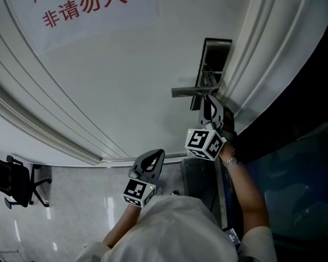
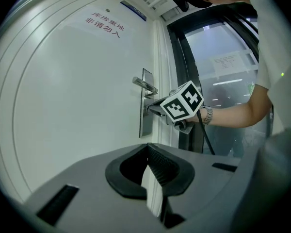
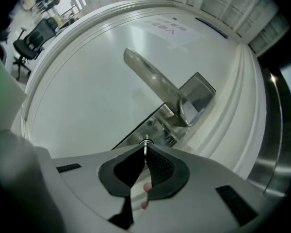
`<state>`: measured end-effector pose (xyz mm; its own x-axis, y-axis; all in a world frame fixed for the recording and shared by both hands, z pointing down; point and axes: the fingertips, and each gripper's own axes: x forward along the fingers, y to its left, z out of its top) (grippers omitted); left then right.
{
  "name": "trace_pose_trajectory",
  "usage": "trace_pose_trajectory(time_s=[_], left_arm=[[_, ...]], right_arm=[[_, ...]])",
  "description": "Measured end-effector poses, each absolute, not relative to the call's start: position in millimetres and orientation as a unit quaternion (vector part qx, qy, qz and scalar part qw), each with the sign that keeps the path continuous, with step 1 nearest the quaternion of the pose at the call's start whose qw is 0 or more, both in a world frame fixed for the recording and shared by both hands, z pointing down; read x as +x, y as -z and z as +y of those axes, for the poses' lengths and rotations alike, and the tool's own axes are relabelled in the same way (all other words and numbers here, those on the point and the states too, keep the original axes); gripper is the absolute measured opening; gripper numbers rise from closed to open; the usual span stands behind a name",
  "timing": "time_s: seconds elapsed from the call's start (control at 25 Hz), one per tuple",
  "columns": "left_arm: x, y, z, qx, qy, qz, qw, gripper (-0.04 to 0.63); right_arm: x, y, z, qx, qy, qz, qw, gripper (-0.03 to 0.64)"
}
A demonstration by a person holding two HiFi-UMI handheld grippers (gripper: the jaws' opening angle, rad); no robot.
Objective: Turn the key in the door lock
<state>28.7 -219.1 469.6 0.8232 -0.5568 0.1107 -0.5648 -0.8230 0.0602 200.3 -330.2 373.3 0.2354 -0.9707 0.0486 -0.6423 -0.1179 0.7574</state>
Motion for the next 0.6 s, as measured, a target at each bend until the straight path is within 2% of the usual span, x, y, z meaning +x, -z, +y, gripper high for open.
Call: trace_pose_trajectory(time_s=[0.6], left_arm=[[33.3,-469.7,-221.2,0.952,-0.042,-0.300,0.047,0.006]], right_arm=[[211.1,-371.3,-330.4,0.742,-0.074,-0.666,0.002,0.012]])
